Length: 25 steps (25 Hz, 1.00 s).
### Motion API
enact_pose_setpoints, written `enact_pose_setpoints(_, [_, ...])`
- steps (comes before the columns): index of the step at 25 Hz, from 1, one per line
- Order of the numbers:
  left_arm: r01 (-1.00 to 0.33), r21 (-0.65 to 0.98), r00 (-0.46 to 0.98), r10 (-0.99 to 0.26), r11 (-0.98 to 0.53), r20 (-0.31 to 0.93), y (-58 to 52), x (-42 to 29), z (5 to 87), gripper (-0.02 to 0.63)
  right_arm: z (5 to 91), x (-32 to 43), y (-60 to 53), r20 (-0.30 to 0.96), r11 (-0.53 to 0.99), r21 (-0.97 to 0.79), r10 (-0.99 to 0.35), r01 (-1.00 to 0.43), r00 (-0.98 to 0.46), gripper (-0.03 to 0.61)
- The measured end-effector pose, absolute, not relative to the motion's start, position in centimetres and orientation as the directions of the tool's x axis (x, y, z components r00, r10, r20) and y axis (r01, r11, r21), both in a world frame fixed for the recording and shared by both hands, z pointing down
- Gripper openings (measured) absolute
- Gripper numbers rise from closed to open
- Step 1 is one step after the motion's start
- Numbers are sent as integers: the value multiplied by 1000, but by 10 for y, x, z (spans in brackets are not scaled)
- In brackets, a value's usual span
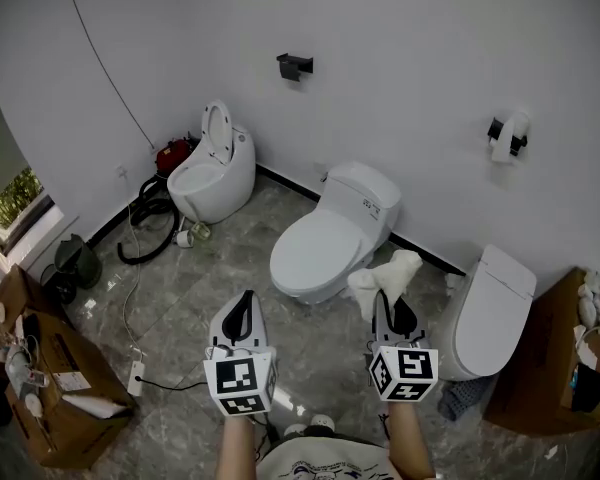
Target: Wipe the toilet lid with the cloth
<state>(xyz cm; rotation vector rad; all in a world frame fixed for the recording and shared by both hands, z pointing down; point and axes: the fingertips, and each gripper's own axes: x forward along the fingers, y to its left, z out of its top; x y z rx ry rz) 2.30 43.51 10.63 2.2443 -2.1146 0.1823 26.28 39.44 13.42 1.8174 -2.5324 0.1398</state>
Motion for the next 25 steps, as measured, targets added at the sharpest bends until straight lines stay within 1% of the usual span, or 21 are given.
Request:
enact_pose_setpoints(14, [-999,-44,24,-987,-32,158,414,23,124,9,156,263,369,108,344,-84,-930,-935,-352,69])
enact_pose_setpoints(25, [-999,-21,40,-983,-45,181,332,9,147,9,173,250,291,134,330,-76,-932,-941,-338,69])
